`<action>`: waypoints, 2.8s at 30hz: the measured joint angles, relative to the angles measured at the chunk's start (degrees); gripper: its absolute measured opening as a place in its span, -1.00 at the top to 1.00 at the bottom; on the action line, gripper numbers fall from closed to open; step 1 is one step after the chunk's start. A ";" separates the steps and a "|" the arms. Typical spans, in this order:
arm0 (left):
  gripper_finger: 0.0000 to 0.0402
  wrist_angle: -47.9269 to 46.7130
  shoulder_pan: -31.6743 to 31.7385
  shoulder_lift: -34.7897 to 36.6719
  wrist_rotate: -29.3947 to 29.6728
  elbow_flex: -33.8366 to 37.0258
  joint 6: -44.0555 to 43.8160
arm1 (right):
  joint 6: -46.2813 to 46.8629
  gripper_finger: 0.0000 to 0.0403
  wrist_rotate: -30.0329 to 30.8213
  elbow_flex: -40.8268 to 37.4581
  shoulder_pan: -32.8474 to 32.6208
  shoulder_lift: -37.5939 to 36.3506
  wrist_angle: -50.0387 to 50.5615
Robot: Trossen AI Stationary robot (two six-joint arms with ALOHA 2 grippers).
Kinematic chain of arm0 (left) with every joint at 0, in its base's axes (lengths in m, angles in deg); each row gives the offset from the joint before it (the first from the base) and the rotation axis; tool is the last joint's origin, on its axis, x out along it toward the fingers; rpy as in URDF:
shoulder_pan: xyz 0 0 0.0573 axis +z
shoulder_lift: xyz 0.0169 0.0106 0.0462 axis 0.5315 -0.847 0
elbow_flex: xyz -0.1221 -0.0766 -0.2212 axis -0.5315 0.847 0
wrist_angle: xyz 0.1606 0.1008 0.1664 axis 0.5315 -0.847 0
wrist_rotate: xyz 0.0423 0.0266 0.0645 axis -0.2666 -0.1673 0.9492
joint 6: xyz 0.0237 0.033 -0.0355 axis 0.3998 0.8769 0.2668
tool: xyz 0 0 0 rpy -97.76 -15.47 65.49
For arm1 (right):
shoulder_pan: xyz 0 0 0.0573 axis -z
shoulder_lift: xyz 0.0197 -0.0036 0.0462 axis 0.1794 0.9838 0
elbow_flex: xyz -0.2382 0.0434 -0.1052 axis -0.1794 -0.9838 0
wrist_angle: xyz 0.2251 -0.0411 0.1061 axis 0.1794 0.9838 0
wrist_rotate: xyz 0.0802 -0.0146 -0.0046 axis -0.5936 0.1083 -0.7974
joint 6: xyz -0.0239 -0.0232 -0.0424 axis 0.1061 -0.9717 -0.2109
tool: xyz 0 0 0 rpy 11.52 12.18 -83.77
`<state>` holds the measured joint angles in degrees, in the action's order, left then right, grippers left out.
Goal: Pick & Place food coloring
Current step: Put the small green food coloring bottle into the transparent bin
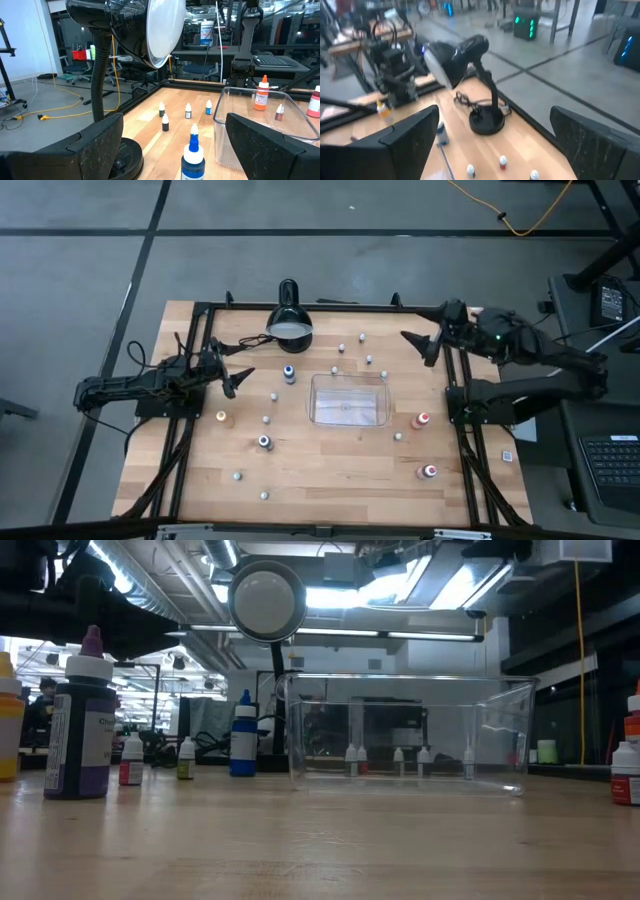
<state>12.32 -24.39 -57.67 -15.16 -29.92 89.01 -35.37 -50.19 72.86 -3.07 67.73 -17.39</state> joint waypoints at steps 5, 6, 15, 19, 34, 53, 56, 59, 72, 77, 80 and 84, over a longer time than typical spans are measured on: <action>-0.73 0.00 0.00 0.01 0.00 0.00 0.01 | 0.32 -0.89 -0.11 9.12 0.02 6.49 8.25; -0.73 0.00 0.01 0.00 0.00 0.00 0.01 | 0.34 -0.89 -0.11 10.79 0.02 7.81 9.22; -0.73 0.00 -0.01 0.02 0.00 0.00 0.01 | -0.39 -0.89 -0.02 24.16 0.30 20.19 16.45; -0.73 0.00 0.01 0.02 0.00 0.01 0.02 | -1.65 -0.89 -0.11 29.02 1.25 25.84 20.13; -0.73 0.00 0.00 0.00 0.00 0.01 0.02 | -19.14 -0.89 -17.04 36.54 9.88 40.24 32.58; -0.73 0.00 0.01 0.01 0.00 -0.01 0.02 | -34.11 -0.89 -17.53 36.54 25.95 52.92 32.33; -0.73 0.00 0.01 0.00 0.00 -0.01 0.02 | -34.11 -0.89 -17.53 36.54 27.56 55.37 32.33; -0.73 0.00 0.01 0.02 0.00 -0.01 0.00 | -33.33 -0.89 -17.53 36.54 28.85 57.62 31.90; -0.73 0.00 0.00 0.02 0.00 0.01 0.00 | -36.16 -0.89 -24.03 36.52 31.91 65.86 31.09; -0.73 0.00 0.00 0.01 0.00 0.01 0.01 | -38.13 -0.89 -27.56 35.35 32.72 66.99 29.63; -0.73 0.00 0.01 0.02 0.00 0.01 0.00 | -40.56 -0.89 -27.86 32.86 32.76 66.92 29.22; -0.73 0.00 0.01 0.01 0.00 -0.01 0.00 | -40.80 -0.89 -27.57 29.77 32.70 66.72 27.38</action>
<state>12.32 -24.39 -57.66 -15.16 -29.92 89.01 -76.17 -77.75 102.63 29.63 134.44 9.99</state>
